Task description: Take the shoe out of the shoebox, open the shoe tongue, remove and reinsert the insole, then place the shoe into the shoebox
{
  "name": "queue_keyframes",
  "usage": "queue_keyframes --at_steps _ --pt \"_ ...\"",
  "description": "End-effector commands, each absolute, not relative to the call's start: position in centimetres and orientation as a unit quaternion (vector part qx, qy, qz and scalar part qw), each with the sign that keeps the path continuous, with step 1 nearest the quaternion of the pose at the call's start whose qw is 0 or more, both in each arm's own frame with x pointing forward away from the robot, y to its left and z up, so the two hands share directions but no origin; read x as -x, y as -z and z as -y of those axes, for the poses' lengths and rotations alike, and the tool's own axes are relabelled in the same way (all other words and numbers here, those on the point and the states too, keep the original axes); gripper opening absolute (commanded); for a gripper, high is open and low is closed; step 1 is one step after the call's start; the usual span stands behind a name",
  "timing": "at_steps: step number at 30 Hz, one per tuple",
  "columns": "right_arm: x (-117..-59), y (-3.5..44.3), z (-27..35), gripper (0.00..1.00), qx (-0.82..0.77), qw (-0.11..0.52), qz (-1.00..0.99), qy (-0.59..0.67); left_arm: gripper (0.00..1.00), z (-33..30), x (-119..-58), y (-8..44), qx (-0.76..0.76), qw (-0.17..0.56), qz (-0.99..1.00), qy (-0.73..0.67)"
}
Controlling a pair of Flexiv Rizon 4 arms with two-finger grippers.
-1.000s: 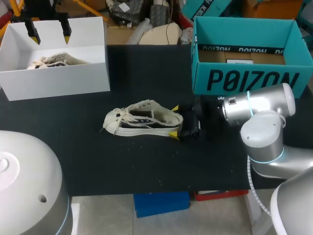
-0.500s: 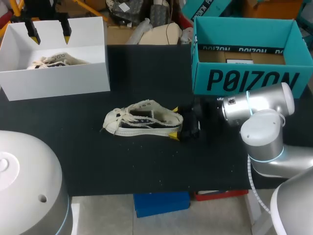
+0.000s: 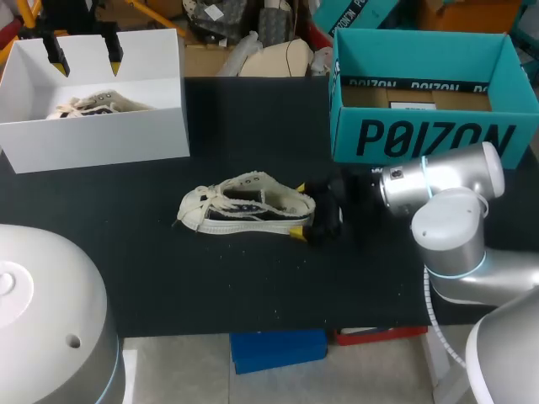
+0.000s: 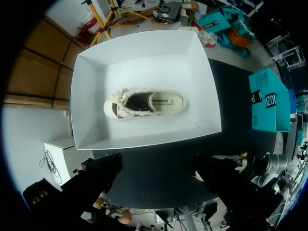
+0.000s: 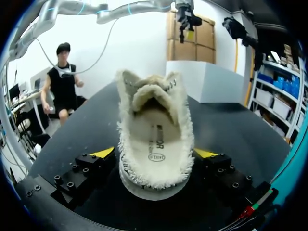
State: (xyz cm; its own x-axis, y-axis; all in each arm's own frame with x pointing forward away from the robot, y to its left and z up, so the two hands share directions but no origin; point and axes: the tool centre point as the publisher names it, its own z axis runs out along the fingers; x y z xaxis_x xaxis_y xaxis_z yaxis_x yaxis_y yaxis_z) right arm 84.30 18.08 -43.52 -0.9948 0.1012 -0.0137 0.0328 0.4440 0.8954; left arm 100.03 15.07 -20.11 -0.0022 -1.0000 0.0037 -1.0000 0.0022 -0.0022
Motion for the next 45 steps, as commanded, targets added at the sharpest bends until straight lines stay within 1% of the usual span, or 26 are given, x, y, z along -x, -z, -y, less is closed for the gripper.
queue_keyframes --at_steps 1,4,5,6,7,19,21,28,32,37,43,45 --pt "-84.7 43.4 -18.2 1.0 -0.039 0.027 -0.851 -0.523 1.0 -15.1 -100.0 20.1 -0.707 0.001 0.708 -0.001" --pt "-84.7 43.4 -18.2 1.0 -0.04 0.022 -0.851 -0.523 1.0 -15.1 -100.0 20.1 -0.707 0.001 0.708 -0.001" --pt "-84.7 43.4 -18.2 0.98 -0.04 0.022 -0.852 -0.522 1.0 -15.1 -100.0 20.1 -0.707 0.001 0.708 -0.001" --pt "-84.7 43.4 -18.3 0.35 -0.042 0.021 -0.852 -0.521 1.0 -15.1 -100.0 20.1 -0.707 0.001 0.708 -0.001" --pt "-84.7 43.4 -18.5 0.0 -0.043 0.013 -0.851 -0.524 1.0 -15.1 -100.0 20.1 -0.707 0.001 0.708 -0.001" --pt "-84.7 43.4 -18.5 0.0 -0.043 0.013 -0.851 -0.524 1.0 -15.1 -100.0 20.1 -0.707 0.001 0.708 -0.001" --pt "-84.7 43.4 -18.5 0.0 -0.043 0.013 -0.851 -0.524 1.0 -14.4 -99.6 19.8 -0.713 -0.017 0.7 0.004" --pt "-84.7 43.4 -18.5 0.0 -0.043 0.013 -0.851 -0.524 1.0 -10.8 -96.3 19.1 -0.717 -0.008 0.697 0.006" --pt "-84.7 43.4 -18.5 0.0 -0.043 0.013 -0.851 -0.524 1.0 -8.4 -94.2 19.1 -0.715 -0.016 0.699 0.004" --pt "-84.7 43.4 -18.5 0.0 -0.043 0.013 -0.851 -0.524 1.0 -4.7 -91.4 19.6 -0.718 -0.052 0.694 -0.009" --pt "-84.7 43.4 -18.5 0.0 -0.043 0.013 -0.851 -0.524 1.0 -0.9 -88.9 20.1 -0.731 -0.071 0.678 -0.025" --pt "-84.7 43.4 -18.5 0.0 -0.043 0.013 -0.851 -0.524 1.0 0.1 -88.0 20.3 -0.729 -0.061 0.681 -0.026"
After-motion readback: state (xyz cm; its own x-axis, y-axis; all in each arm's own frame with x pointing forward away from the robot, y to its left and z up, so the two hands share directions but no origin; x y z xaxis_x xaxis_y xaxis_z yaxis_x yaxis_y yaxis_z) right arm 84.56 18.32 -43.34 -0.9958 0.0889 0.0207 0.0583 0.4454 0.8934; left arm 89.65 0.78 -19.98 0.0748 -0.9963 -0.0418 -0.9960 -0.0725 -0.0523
